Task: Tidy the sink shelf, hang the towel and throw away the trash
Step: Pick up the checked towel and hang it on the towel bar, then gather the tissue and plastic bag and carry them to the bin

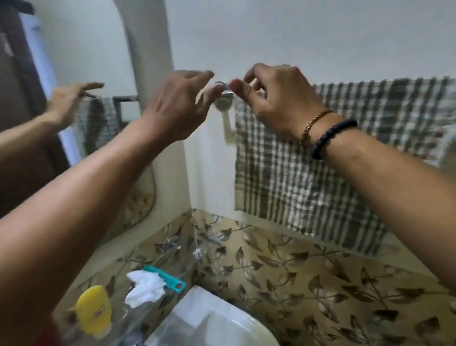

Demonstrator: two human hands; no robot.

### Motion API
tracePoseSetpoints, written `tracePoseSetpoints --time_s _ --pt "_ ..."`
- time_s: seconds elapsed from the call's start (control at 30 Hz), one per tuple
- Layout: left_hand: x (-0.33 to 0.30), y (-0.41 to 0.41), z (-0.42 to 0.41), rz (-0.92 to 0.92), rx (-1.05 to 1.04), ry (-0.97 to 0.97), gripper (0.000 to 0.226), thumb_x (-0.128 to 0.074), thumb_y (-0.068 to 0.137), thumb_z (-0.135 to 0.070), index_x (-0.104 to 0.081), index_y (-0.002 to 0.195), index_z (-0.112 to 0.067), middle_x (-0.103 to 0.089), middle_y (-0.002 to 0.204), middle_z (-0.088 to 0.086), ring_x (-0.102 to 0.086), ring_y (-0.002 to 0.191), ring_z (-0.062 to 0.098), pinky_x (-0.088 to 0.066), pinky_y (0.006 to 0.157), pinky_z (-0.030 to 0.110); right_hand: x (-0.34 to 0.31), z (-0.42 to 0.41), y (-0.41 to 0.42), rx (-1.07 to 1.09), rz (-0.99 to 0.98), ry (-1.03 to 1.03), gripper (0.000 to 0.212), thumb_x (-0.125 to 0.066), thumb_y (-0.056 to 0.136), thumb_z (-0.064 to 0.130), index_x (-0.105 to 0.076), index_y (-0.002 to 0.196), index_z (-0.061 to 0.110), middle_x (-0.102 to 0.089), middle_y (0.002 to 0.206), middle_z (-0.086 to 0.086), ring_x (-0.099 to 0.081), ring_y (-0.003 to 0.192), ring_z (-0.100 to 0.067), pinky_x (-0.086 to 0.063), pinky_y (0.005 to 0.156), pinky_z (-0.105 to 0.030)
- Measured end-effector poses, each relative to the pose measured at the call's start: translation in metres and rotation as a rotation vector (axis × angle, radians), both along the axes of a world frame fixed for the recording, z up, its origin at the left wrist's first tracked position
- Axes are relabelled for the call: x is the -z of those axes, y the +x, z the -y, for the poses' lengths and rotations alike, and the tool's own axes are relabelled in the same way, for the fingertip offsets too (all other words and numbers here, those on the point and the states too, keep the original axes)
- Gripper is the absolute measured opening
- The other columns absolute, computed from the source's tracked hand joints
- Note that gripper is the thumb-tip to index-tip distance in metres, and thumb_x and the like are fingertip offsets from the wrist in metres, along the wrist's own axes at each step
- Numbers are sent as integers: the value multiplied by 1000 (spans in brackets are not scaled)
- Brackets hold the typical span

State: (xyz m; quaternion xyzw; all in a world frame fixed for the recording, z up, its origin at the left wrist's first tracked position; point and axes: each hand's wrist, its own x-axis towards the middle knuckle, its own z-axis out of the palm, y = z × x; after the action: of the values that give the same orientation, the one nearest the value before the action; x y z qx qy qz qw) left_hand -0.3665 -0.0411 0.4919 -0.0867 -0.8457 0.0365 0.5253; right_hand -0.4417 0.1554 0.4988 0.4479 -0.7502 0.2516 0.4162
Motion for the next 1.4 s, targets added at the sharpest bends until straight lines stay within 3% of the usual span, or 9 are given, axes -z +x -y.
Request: tracePoseSetpoints --time_s 0.3,0.43,0.67,0.77,0.9,1.0,1.07,1.23,1.4 --pt "54 100 31 177 -485 8 63 -35 99 -52 -65 113 2 -70 108 26 -65 100 39 -48 87 48 66 107 20 -476 150 92 62 -40 93 65 -65 111 11 -73 102 -12 -67 92 -28 -53 75 -36" --pt "84 127 18 220 -640 84 53 -43 100 -42 -64 120 1 -69 113 24 -63 106 39 -47 93 46 99 123 33 -651 205 169 55 -41 94 62 -64 106 13 -74 96 -11 -67 86 -29 -56 72 -42" --pt "132 142 -28 324 -735 217 39 -46 89 -27 -67 102 3 -71 100 24 -66 90 41 -52 78 50 149 128 47 -813 339 272 41 -47 94 55 -66 100 19 -73 88 -5 -65 80 -24 -53 69 -36" --pt "147 144 -30 331 -766 245 25 -61 87 -19 -68 102 1 -72 97 21 -66 89 40 -53 76 48 163 136 47 -810 397 322 30 -59 92 46 -68 101 19 -74 90 -5 -66 85 -24 -55 75 -36" --pt "178 144 -19 370 -793 350 29 -68 85 -19 -70 110 -4 -73 103 18 -66 96 36 -54 82 44 195 149 50 -742 439 463 33 -73 84 38 -70 110 17 -74 102 -6 -67 93 -21 -55 82 -33" --pt "212 141 -5 433 -802 503 31 -70 86 -16 -70 114 -5 -73 108 19 -67 101 34 -52 86 40 229 160 57 -704 474 535 32 -75 81 35 -73 106 15 -75 101 -8 -68 92 -23 -57 81 -35" --pt "240 136 0 499 -808 557 29 -70 84 -14 -71 112 -8 -74 103 18 -67 96 36 -51 78 37 253 166 60 -679 494 592 33 -75 79 37 -74 104 14 -76 98 -11 -69 91 -27 -57 81 -39" --pt "306 134 13 562 -846 654 24 -70 83 -12 -71 105 -5 -73 100 15 -67 93 33 -49 73 31 313 184 59 -619 515 723 49 -75 80 38 -68 119 10 -71 115 -14 -62 111 -32 -47 97 -37" --pt "340 138 10 441 -864 659 12 -66 86 -17 -69 82 -6 -69 79 12 -64 71 30 -49 57 34 340 199 54 -582 426 677 34 -67 84 39 -73 99 9 -69 99 -16 -58 93 -34 -41 81 -35"
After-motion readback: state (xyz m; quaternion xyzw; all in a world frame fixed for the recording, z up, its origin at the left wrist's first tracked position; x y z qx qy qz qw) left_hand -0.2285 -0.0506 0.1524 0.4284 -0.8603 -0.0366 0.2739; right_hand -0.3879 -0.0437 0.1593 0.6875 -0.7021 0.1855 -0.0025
